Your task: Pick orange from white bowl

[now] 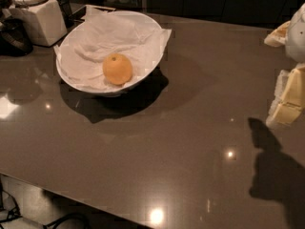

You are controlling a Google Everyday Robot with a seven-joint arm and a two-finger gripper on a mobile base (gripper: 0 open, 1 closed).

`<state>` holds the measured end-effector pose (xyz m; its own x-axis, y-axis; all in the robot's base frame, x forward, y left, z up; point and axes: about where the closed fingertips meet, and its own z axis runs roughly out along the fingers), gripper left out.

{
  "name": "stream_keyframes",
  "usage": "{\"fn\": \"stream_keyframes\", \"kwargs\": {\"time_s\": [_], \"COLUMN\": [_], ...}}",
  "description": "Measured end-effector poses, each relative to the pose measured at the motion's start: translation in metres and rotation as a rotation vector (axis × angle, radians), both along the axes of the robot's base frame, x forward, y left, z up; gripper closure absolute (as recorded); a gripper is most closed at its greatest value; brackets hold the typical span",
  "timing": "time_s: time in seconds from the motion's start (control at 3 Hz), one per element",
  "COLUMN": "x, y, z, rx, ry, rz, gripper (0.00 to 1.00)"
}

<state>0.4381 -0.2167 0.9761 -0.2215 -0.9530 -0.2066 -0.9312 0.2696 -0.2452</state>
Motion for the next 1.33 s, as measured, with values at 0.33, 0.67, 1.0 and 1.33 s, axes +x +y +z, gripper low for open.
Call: {"fn": "stream_keyframes", "kwargs": {"time_s": [0.33,0.67,1.0,1.33], "x": [0.001,0.012,0.028,0.04], "y": [0.004,0.026,0.055,0.085], "z": [0.003,0.007,0.015,0.02], "rx": [0.004,0.0,-0.027,-0.032], "ry": [-0.001,0.032,0.047,0.044], "rz": [0.002,0.036,0.1,0.185], "gripper": [0.0,0.0,0.0,0.0]}}
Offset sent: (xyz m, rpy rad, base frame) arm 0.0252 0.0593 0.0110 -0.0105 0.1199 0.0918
